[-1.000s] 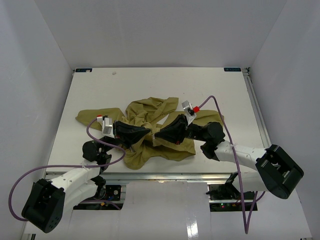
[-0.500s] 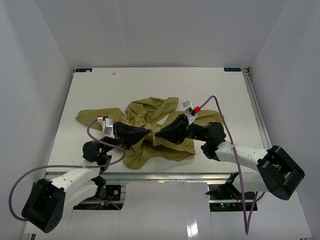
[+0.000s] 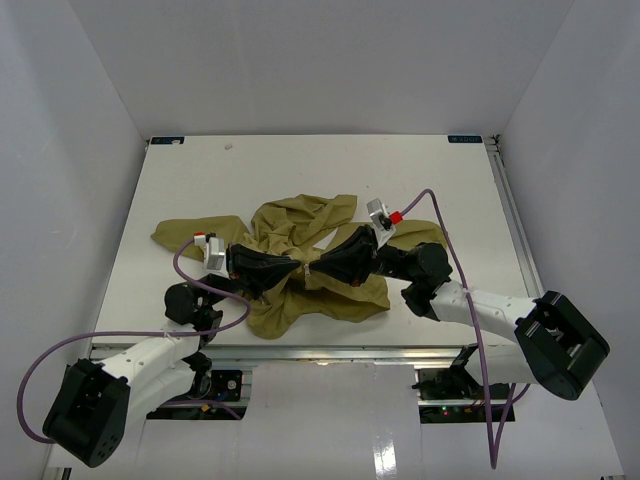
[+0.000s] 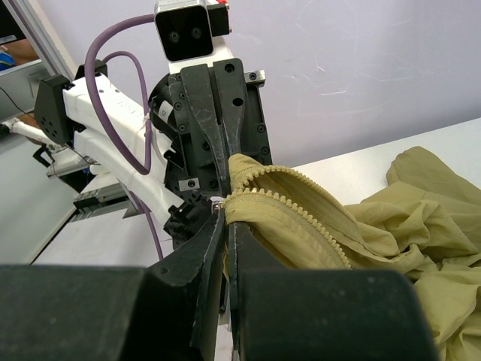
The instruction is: Zip up the jacket
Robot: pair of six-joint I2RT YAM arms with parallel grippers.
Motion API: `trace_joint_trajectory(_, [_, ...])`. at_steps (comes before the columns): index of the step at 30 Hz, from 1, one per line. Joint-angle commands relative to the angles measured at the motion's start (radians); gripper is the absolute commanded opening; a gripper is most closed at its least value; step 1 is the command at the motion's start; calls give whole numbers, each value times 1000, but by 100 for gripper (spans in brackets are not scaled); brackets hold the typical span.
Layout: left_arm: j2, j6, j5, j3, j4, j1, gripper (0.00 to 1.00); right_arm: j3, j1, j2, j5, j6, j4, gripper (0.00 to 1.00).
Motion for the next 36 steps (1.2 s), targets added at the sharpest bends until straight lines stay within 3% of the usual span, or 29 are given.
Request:
trace_joint_trajectory(1, [-16, 4, 16, -15, 488, -4, 0, 44, 4, -21, 22, -16, 103, 8])
trace_joint_trajectory(17, [-39, 3, -57, -7, 488, -4, 0, 30, 3, 44, -53, 24, 167, 8])
trace_joint_trajectory(36, [-38, 0, -48, -13, 489, -4, 0, 32, 4, 9, -25, -4, 135, 8])
